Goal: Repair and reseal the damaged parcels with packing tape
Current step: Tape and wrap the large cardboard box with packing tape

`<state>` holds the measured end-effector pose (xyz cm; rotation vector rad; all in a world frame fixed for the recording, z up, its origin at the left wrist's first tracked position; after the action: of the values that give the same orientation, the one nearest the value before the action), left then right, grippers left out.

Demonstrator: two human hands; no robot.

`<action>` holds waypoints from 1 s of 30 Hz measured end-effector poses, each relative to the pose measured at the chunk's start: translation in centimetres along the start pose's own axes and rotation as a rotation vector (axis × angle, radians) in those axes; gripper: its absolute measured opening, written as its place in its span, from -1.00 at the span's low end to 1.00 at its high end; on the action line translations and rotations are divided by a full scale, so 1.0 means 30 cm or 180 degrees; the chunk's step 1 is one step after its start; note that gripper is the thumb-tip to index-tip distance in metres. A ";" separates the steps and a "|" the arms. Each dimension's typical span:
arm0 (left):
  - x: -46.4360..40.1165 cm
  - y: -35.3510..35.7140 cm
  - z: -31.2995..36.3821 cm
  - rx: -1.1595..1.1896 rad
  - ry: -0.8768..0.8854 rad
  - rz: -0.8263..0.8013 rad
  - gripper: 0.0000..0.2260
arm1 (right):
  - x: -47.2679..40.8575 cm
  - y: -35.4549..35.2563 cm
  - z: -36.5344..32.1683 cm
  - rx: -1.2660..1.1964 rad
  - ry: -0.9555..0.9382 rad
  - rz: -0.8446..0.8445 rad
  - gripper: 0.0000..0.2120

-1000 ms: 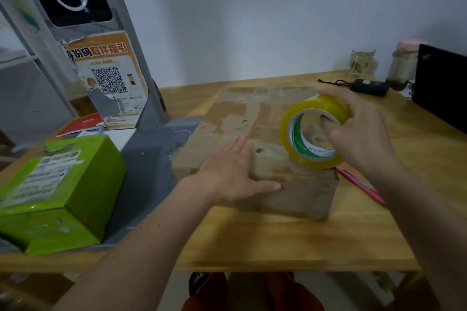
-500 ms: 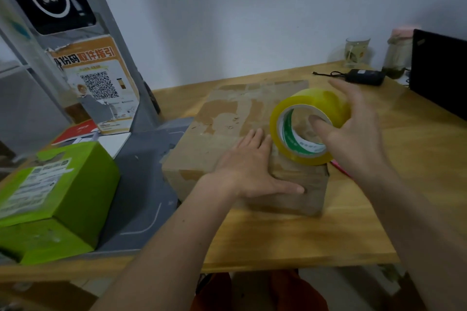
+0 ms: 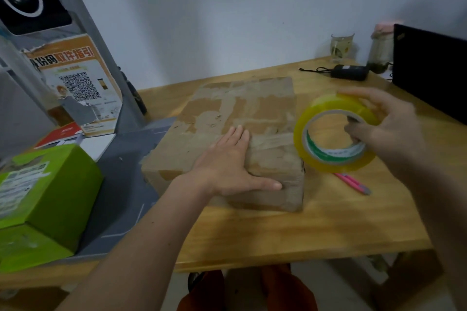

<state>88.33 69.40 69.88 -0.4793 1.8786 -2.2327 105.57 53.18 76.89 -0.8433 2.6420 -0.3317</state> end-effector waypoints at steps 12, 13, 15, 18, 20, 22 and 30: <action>0.001 0.000 0.009 -0.0034 0.0009 -0.0107 0.20 | 0.116 0.008 0.238 -0.0345 0.0286 -0.0389 -0.53; 0.002 -0.001 0.013 -0.0025 0.0010 -0.0122 0.17 | 0.124 0.021 0.259 -0.0412 0.0348 -0.0387 -0.54; 0.006 0.001 0.026 0.0003 0.0048 -0.0173 0.08 | 0.133 0.051 0.288 -0.0478 0.0465 -0.0385 -0.56; 0.009 0.006 0.065 0.0069 0.0221 -0.0216 -0.12 | 0.126 0.067 0.297 -0.0517 0.0507 -0.0382 -0.59; 0.007 0.009 0.099 0.0096 0.0361 -0.0212 -0.21 | 0.120 0.069 0.293 -0.0500 0.0511 -0.0379 -0.60; -0.003 0.016 0.150 0.0088 0.0512 -0.0205 -0.23 | 0.115 0.072 0.293 -0.0453 0.0530 -0.0372 -0.59; -0.077 0.020 0.362 0.0221 0.0958 0.0001 -0.39 | 0.126 0.067 0.282 -0.0383 0.0555 -0.0326 -0.61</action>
<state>94.35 60.08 70.60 -0.1366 1.9231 -2.4757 104.97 51.57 67.57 -1.0342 2.8088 -0.2860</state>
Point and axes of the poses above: each hand's wrist, its own x-axis away from the middle knuckle, its own y-axis out of the palm, z = x × y, the point moved 10 cm from there along -x, towards the middle knuckle, and after that the axes turned 14 degrees about y, right-handed, at the moved point
